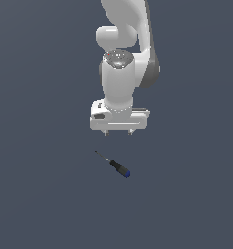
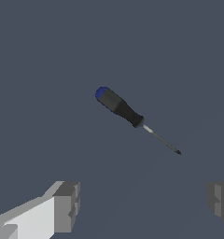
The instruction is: Pick up the object and move it to a goal position.
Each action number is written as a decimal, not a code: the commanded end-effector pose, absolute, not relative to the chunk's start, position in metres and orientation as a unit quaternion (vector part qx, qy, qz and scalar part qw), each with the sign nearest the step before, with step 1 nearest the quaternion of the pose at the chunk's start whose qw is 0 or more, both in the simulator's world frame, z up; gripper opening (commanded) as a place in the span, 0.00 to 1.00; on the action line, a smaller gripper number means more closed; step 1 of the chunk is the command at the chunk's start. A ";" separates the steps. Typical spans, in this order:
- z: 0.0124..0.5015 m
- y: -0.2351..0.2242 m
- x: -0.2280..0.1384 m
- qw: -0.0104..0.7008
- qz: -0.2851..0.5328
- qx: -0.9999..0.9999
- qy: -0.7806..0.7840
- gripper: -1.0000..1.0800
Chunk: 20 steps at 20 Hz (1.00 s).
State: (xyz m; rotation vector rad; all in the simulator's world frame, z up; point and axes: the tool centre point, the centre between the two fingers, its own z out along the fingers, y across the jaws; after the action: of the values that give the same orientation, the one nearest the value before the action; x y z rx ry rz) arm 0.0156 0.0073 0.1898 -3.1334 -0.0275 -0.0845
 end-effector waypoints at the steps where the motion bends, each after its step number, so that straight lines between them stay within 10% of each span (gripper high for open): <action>1: 0.190 0.007 0.016 0.003 -0.027 -1.000 -0.009 0.96; 20: 0.189 0.006 0.014 -0.003 -0.029 -0.999 -0.018 0.96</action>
State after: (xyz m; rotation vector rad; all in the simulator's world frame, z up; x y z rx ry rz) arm 0.0135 0.0065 0.1902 -3.1460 -0.0469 -0.0924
